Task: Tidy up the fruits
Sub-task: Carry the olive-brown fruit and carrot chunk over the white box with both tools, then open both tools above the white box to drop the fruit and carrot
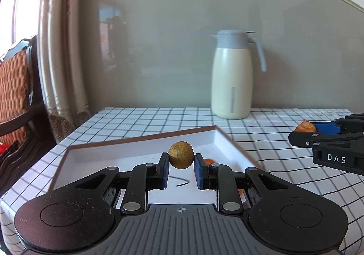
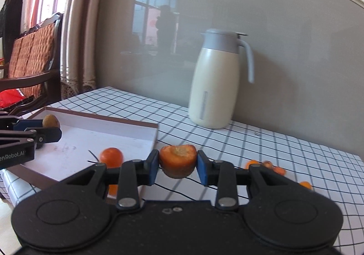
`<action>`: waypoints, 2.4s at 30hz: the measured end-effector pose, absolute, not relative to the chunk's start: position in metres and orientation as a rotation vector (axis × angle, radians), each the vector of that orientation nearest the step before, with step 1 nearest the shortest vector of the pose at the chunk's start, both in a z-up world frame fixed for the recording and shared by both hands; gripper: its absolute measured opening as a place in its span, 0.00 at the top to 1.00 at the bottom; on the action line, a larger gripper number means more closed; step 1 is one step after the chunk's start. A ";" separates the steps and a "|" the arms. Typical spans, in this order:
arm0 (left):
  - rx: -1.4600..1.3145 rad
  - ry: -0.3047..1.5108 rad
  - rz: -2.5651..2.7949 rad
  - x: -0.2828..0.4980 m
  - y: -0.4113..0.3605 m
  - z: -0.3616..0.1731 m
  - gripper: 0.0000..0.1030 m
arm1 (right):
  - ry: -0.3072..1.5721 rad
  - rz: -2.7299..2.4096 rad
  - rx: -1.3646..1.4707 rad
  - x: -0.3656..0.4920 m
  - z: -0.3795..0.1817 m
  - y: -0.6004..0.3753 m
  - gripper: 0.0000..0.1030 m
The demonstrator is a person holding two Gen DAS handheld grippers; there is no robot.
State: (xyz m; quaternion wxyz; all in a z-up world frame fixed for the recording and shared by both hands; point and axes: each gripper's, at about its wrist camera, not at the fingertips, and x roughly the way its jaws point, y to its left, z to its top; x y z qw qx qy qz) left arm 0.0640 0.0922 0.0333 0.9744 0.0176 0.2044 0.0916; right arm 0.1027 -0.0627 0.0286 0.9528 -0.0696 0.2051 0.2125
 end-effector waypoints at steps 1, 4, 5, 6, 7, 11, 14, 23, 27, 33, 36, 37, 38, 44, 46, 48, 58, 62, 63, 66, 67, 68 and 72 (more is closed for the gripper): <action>0.034 0.412 0.192 0.063 0.096 0.033 0.77 | 0.415 0.440 -0.145 0.103 0.029 -0.058 0.75; 0.028 0.411 0.214 0.059 0.108 0.032 0.77 | 0.411 0.461 -0.153 0.103 0.029 -0.046 0.75; 0.025 0.410 0.224 0.058 0.112 0.031 0.77 | 0.409 0.467 -0.154 0.103 0.029 -0.042 0.75; 0.022 0.409 0.232 0.057 0.117 0.031 0.77 | 0.409 0.473 -0.156 0.103 0.029 -0.038 0.75; 0.018 0.410 0.240 0.055 0.122 0.031 0.77 | 0.408 0.478 -0.157 0.103 0.029 -0.035 0.75; 0.005 0.410 0.274 0.051 0.140 0.029 0.77 | 0.403 0.498 -0.164 0.104 0.029 -0.021 0.75; -0.002 0.409 0.291 0.050 0.152 0.029 0.77 | 0.401 0.511 -0.167 0.105 0.029 -0.012 0.75; -0.021 0.399 0.340 0.054 0.179 0.029 0.77 | 0.396 0.546 -0.173 0.114 0.029 0.013 0.75; -0.028 0.404 0.354 0.059 0.188 0.026 0.77 | 0.401 0.551 -0.160 0.121 0.029 0.019 0.75; -0.027 0.405 0.358 0.070 0.196 0.025 0.77 | 0.422 0.557 -0.130 0.136 0.026 0.030 0.75; -0.024 0.412 0.362 0.077 0.201 0.023 0.77 | 0.426 0.560 -0.125 0.141 0.024 0.036 0.75; -0.022 0.412 0.366 0.079 0.203 0.023 0.77 | 0.426 0.561 -0.122 0.142 0.024 0.037 0.75; -0.019 0.411 0.371 0.081 0.206 0.023 0.77 | 0.426 0.560 -0.122 0.144 0.024 0.038 0.75; -0.022 0.423 0.385 0.098 0.225 0.022 0.77 | 0.424 0.562 -0.138 0.155 0.024 0.048 0.75; -0.027 0.429 0.391 0.103 0.230 0.020 0.77 | 0.426 0.560 -0.142 0.160 0.024 0.050 0.75; -0.038 0.436 0.394 0.107 0.233 0.019 0.77 | 0.434 0.558 -0.138 0.167 0.022 0.052 0.75; -0.057 0.458 0.413 0.126 0.245 0.015 0.77 | 0.483 0.549 -0.122 0.192 0.015 0.059 0.75; -0.065 0.463 0.413 0.130 0.245 0.013 0.77 | 0.493 0.550 -0.109 0.201 0.016 0.060 0.75; -0.068 0.465 0.412 0.131 0.246 0.013 0.77 | 0.496 0.549 -0.112 0.202 0.016 0.061 0.74; -0.065 0.462 0.419 0.133 0.246 0.012 0.77 | 0.524 0.544 -0.126 0.208 0.015 0.063 0.50; -0.062 0.457 0.423 0.133 0.246 0.011 0.74 | 0.500 0.505 -0.133 0.207 0.016 0.061 0.32; -0.064 0.448 0.441 0.131 0.245 0.010 0.42 | 0.449 0.460 -0.119 0.203 0.017 0.056 0.06; -0.077 0.385 0.469 0.120 0.246 0.015 0.00 | 0.435 0.451 -0.069 0.203 0.019 0.044 0.06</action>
